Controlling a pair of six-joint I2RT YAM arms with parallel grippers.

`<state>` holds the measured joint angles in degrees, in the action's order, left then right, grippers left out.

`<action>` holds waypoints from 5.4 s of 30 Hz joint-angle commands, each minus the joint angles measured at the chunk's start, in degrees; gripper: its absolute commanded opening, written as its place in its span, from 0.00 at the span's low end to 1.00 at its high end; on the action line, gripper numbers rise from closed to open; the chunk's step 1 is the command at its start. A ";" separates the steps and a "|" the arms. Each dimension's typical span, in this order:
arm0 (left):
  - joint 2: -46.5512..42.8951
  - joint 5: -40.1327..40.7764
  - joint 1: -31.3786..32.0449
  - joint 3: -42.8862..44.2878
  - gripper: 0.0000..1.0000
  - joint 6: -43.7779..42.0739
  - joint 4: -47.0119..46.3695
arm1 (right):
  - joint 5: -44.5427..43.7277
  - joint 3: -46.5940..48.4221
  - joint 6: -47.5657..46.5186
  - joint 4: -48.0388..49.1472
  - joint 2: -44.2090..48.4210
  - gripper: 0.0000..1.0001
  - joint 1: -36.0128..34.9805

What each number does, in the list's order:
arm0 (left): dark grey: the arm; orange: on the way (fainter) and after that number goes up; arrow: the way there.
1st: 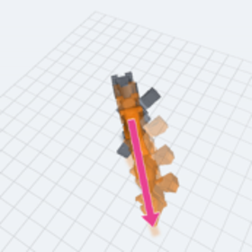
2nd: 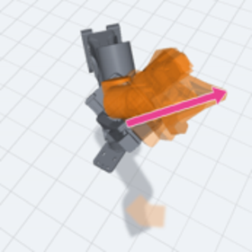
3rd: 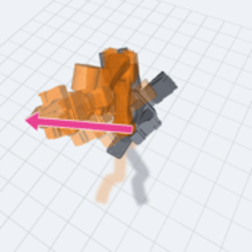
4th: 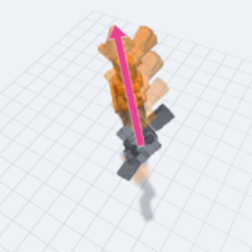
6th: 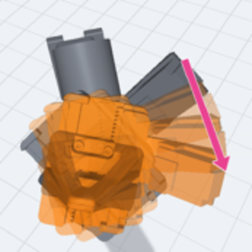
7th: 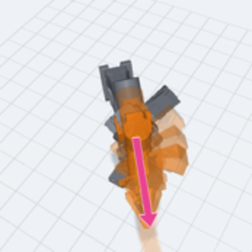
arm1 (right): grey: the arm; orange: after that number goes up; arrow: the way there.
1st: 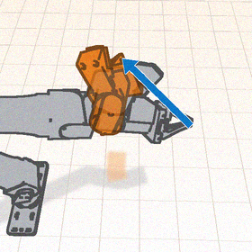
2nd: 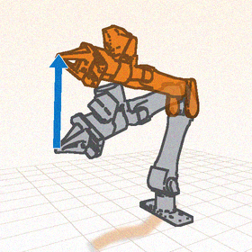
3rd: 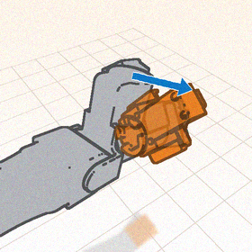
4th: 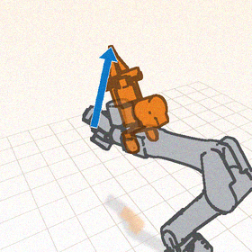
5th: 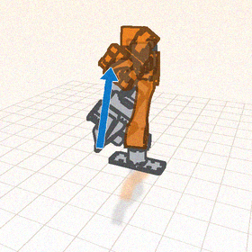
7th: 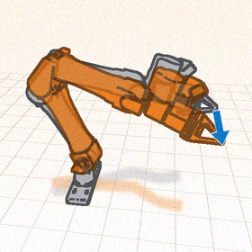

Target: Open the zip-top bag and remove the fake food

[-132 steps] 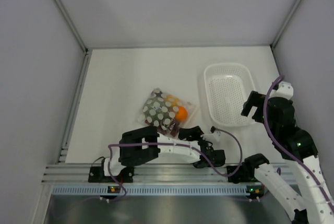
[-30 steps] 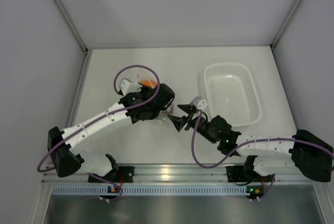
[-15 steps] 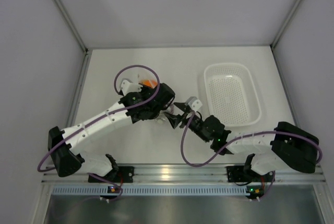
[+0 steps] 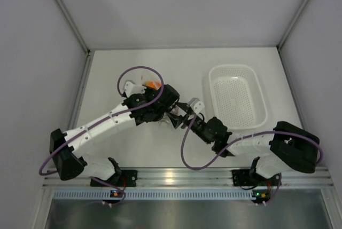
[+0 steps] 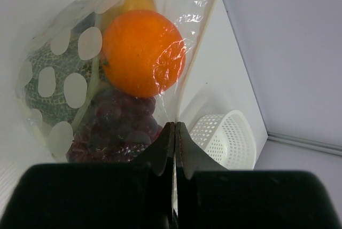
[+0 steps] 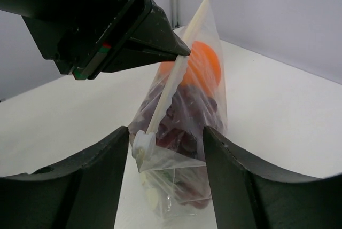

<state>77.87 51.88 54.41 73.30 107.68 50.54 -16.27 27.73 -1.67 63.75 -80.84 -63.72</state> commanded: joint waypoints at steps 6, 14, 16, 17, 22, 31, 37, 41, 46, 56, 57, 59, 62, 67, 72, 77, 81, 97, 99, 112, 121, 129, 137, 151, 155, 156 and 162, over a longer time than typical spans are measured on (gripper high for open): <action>-0.35 0.86 -0.45 2.55 0.00 0.69 -2.73 | -0.34 -0.92 1.23 9.12 -2.92 0.44 -0.53; -0.96 0.68 -0.45 2.20 0.00 0.43 -3.00 | -0.51 -1.44 1.23 10.96 -3.54 0.21 0.27; -1.05 0.51 -0.45 1.76 0.00 0.43 -3.17 | -0.43 -1.80 1.23 11.75 -3.10 0.09 0.44; -1.22 0.33 -0.45 1.67 0.00 0.43 -3.08 | -0.17 -1.97 1.23 11.75 -2.66 0.02 0.53; -2.19 -0.46 -0.45 0.71 0.01 -2.64 -4.92 | 1.41 -2.50 -0.70 11.32 -0.11 0.00 0.79; -3.60 -5.01 -0.45 6.94 0.97 -39.07 -14.22 | 14.76 -0.57 -6.15 -9.68 9.90 0.00 5.71; -6.23 -37.66 -7.81 5.19 0.99 -76.35 -35.33 | 24.59 -0.39 -7.64 -22.33 20.36 0.00 12.65; -5.27 -71.81 -14.86 6.86 0.99 -93.14 -35.87 | 28.92 2.59 -10.45 -34.70 24.67 0.00 15.47; -8.69 -88.51 -14.95 -1.63 0.97 -115.91 -39.19 | 35.23 5.40 -11.95 -42.99 26.78 0.00 17.58; -4.49 -100.22 -15.21 -0.10 0.78 -135.88 -25.16 | 42.46 8.13 -13.62 -52.14 28.46 0.00 20.92; -2.30 -100.04 -15.30 0.35 0.74 -137.46 -23.14 | 42.72 8.48 -13.71 -52.75 28.19 0.00 21.01; 0.08 -99.25 -15.82 1.32 0.72 -137.39 -22.08 | 43.86 10.24 -13.97 -55.91 27.67 0.00 21.36; 4.39 -102.05 -16.27 5.62 0.64 -140.19 -15.49 | 44.48 11.21 -13.89 -56.89 26.87 0.00 21.80; 5.45 -100.83 -16.62 5.19 0.36 -140.55 -14.68 | 44.13 12.17 -13.80 -56.71 26.17 0.00 22.50; 5.63 -100.39 -16.97 5.54 0.00 -139.94 -14.68 | 44.13 12.35 -13.62 -56.45 26.00 0.00 23.29; 5.89 -102.06 -16.97 8.61 0.00 -138.27 -14.69 | 45.01 11.04 -11.60 -53.82 26.08 0.35 24.00; 5.02 -104.26 -16.97 8.97 0.00 -137.91 -14.68 | 48.43 8.14 -7.56 -48.20 27.22 0.41 25.49; 3.17 -109.53 -16.97 9.76 0.00 -137.82 -14.77 | 54.42 5.33 -1.49 -39.40 29.24 0.27 27.51; 3.17 -109.80 -17.06 10.11 0.00 -137.65 -14.68 | 54.33 4.80 -1.58 -39.40 29.60 0.27 27.51; 3.17 -113.49 -17.41 10.29 0.00 -137.65 -14.69 | 54.06 4.00 -1.32 -39.58 30.48 0.00 28.13; 5.10 -111.65 -17.32 11.69 0.60 -135.81 -14.69 | 52.92 7.78 -3.07 -46.86 29.51 0.00 28.22; 9.32 -110.42 -14.69 17.14 0.57 -132.73 -14.68 | 52.49 8.05 -3.07 -48.10 29.51 0.00 28.22; 11.61 -111.11 -12.23 17.32 0.50 -132.64 -14.77 | 52.22 7.87 -3.69 -48.36 30.65 0.00 28.22; 11.34 -108.48 -12.31 17.14 0.55 -132.20 -14.77 | 54.24 5.24 -6.24 -46.79 33.28 0.00 28.22; 11.43 -109.36 -12.31 17.06 0.45 -131.94 -14.77 | 53.98 4.79 -6.24 -46.52 33.82 0.00 28.22; 11.34 -109.44 -12.31 16.97 0.37 -131.94 -14.69 | 53.89 4.79 -6.24 -46.61 33.90 0.00 28.22; 10.55 -109.53 -12.31 16.53 0.05 -132.02 -14.77 | 53.01 4.97 -6.33 -47.14 34.52 0.00 28.22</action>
<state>89.91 -56.40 42.30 88.86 -23.94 37.30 35.90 31.79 -6.92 13.52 -48.14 -36.34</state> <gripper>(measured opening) 0.161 0.004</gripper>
